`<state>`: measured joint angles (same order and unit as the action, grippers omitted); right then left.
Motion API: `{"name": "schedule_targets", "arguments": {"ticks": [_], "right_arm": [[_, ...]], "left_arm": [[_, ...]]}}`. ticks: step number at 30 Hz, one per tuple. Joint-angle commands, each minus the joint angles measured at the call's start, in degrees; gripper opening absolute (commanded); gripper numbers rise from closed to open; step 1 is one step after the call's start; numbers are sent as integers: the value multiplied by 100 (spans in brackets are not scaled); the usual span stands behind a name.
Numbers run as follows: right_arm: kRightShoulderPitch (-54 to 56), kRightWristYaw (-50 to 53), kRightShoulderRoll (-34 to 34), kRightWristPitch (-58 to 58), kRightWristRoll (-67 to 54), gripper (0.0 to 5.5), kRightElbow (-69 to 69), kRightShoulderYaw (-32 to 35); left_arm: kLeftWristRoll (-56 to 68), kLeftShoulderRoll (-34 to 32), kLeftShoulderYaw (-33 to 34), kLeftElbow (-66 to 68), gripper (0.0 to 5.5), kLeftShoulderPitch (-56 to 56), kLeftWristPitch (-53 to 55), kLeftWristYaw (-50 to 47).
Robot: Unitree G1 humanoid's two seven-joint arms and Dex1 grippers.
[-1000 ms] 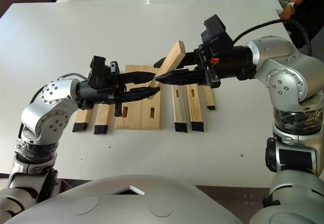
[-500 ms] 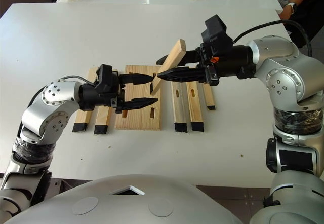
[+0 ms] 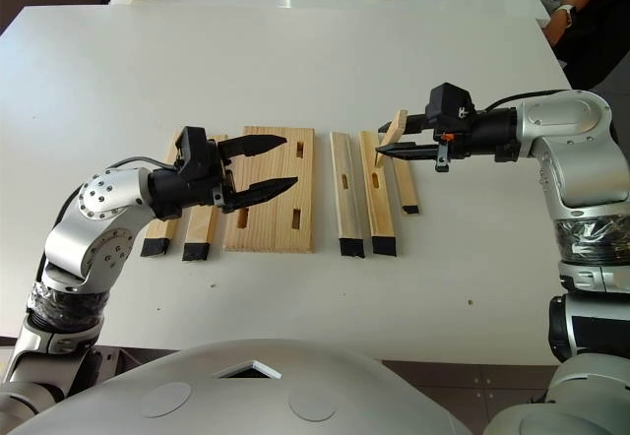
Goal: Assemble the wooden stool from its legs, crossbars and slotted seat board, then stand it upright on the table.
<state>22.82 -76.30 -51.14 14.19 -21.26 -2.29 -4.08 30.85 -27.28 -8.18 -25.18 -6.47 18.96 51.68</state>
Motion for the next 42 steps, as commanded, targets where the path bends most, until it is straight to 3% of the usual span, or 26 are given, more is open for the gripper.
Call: {"name": "schedule_targets", "arguments": {"ticks": [1, 10, 42], "right_arm": [[-102, -22, 162, -258, 86, 131, -202, 12], [-23, -48, 410, -921, 196, 131, -1067, 118], [-620, -360, 568, -2013, 407, 131, -1211, 10]], "left_arm": [[-121, -13, 33, 16, 307, 87, -99, -83], [-173, -41, 112, -48, 307, 217, -160, -185], [11, -142, 168, -371, 307, 395, 21, -271]]}}
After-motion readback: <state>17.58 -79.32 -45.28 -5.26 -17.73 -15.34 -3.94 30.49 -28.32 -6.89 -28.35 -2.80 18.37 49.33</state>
